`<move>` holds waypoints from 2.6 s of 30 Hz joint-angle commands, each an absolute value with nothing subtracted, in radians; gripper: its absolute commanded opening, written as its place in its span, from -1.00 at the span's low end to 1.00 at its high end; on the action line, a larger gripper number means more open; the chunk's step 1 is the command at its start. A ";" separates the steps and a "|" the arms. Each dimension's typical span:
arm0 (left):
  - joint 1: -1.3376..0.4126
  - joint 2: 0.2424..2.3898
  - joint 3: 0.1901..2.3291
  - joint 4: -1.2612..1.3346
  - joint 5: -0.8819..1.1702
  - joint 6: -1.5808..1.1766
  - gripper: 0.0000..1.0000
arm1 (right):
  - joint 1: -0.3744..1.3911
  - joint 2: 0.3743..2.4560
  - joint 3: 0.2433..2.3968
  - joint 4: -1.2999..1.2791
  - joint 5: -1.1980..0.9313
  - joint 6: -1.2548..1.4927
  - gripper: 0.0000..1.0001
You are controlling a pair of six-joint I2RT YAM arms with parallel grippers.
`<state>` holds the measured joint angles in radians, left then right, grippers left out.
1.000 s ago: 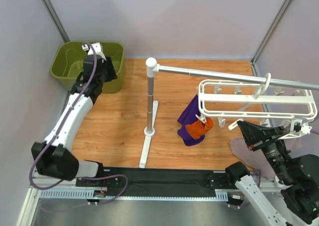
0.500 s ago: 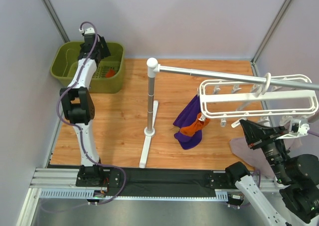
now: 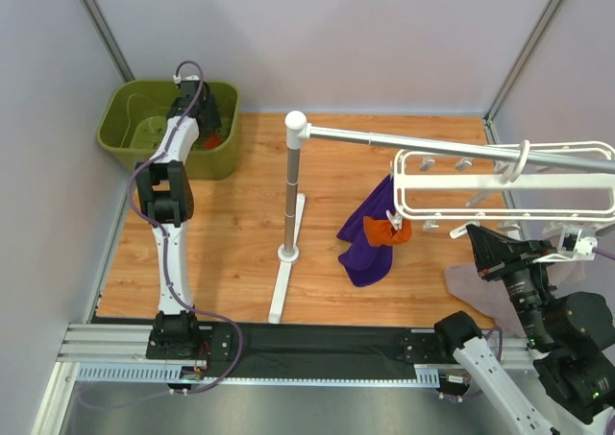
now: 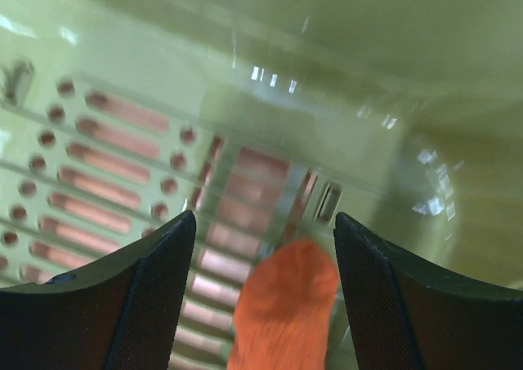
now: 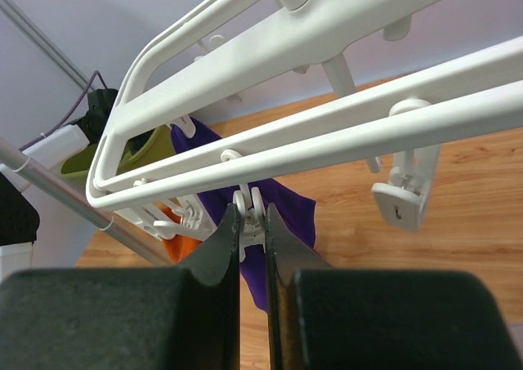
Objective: Clip the socks to the hanger
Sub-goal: Pick up the sock from the bin, then place the sock at the center of the board.
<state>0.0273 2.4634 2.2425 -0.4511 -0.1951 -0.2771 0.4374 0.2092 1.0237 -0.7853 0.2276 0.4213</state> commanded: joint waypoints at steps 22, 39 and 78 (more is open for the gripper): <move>0.012 2.344 2.245 -0.471 -0.216 -0.368 -1.00 | 0.440 0.255 0.973 -0.908 0.295 0.454 -1.00; 0.038 2.171 2.177 -0.367 -0.098 -0.502 -1.00 | 0.440 0.253 0.980 -0.922 0.275 0.457 -1.00; -0.229 0.829 1.050 -0.333 0.186 -1.014 -1.00 | 0.440 0.408 1.100 -0.988 0.043 0.446 -0.99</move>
<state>-0.1455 0.8814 1.1305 -0.3180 0.1547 -0.9615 0.4374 0.3927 1.1175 -0.8223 0.1005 0.4625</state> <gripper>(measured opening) 0.007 0.084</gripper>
